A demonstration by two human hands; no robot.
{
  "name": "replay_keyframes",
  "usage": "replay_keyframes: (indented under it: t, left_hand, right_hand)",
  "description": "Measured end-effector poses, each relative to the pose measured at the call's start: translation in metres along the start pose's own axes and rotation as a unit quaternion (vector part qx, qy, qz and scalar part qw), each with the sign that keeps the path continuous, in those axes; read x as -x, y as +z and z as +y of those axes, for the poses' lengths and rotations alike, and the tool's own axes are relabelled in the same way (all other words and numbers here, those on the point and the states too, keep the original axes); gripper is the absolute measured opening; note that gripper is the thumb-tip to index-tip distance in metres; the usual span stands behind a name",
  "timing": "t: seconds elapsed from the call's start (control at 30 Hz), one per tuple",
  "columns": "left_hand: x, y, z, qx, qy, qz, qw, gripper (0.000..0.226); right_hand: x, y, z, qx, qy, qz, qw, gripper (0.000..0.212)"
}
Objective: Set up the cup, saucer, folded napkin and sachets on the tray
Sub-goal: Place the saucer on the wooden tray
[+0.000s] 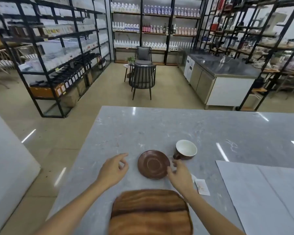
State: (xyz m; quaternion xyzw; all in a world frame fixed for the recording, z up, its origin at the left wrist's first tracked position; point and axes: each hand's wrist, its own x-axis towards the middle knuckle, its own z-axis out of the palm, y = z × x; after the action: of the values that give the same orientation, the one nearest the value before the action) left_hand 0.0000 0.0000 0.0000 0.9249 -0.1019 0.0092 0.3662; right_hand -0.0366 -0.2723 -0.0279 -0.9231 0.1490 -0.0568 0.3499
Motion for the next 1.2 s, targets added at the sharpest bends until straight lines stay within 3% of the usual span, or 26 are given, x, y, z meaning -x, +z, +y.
replay_keyframes:
  t: [0.2, 0.43, 0.9, 1.2]
  left_hand:
    - [-0.032, 0.032, -0.006, 0.048, -0.047, -0.063, 0.996, 0.047]
    - [-0.057, 0.063, -0.009, 0.114, -0.102, -0.105, 0.983, 0.057]
    - [-0.058, 0.089, -0.018, 0.139, -0.100, -0.059, 0.984, 0.062]
    - [-0.046, 0.084, -0.011, 0.061, -0.054, -0.055, 0.995, 0.068]
  right_hand:
    - [-0.010, 0.018, 0.003, -0.035, 0.064, -0.028, 0.997, 0.053]
    - [-0.019, 0.026, 0.006, -0.057, 0.056, -0.024, 0.997, 0.033]
    - [-0.031, 0.035, 0.028, -0.068, -0.007, -0.035, 0.997, 0.045]
    - [-0.023, 0.028, 0.026, -0.070, -0.042, -0.042, 0.996, 0.050]
